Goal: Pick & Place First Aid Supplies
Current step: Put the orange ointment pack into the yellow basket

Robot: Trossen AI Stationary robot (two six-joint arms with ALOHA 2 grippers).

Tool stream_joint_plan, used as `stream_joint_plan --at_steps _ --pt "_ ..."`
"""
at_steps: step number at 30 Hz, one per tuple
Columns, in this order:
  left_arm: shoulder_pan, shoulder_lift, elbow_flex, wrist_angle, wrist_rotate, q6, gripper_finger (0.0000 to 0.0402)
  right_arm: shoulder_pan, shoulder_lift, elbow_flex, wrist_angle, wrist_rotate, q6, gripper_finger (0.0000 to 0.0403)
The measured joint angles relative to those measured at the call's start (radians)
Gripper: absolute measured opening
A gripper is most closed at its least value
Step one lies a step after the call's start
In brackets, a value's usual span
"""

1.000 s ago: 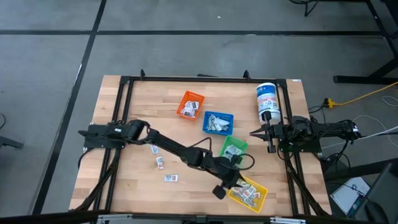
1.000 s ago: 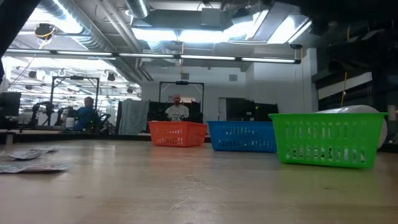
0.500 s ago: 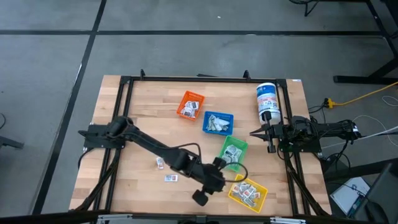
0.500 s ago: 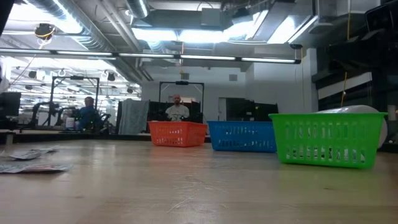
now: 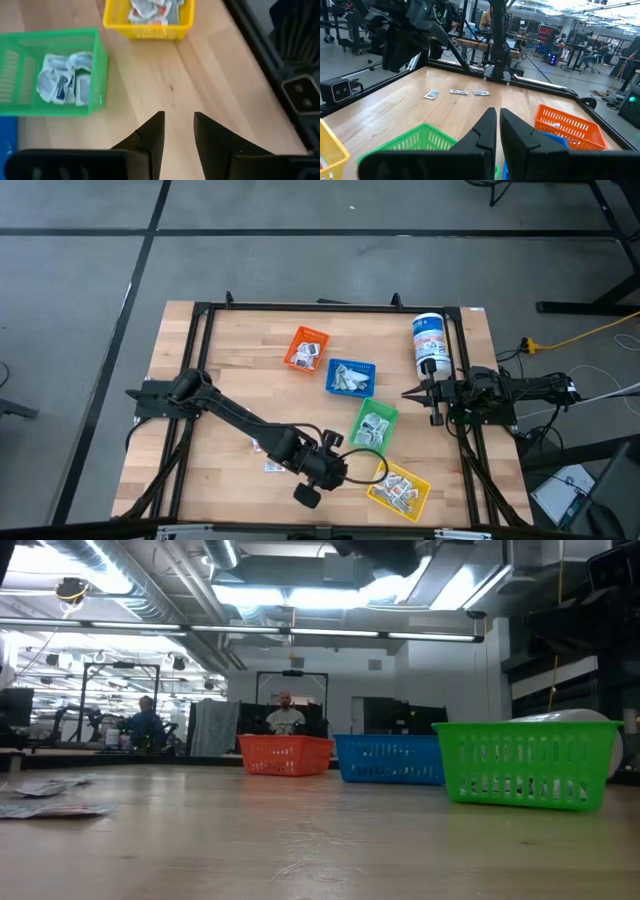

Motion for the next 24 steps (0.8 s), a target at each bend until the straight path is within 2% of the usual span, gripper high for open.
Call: stream_joint_plan --at_steps 6,11,15,20,24 --pt "-0.006 -0.002 -0.016 -0.098 -0.038 -0.022 0.0096 0.000 0.000 0.000 0.000 0.000 0.000 0.0026" --pt "-0.010 -0.049 -0.151 -0.049 -0.059 -0.072 0.0091 0.000 0.000 0.000 0.000 0.000 0.000 0.0026" --pt "-0.010 -0.117 -0.285 0.014 -0.042 -0.172 0.0088 0.000 0.000 0.000 0.000 0.000 0.000 0.0026" --pt "-0.040 -0.205 -0.416 0.016 -0.005 -0.346 0.0088 0.000 0.000 0.000 0.000 0.000 0.000 0.0026" --pt "-0.083 -0.226 -0.523 0.007 -0.001 -0.485 0.0087 0.000 0.000 0.000 0.000 0.000 0.000 0.0026"
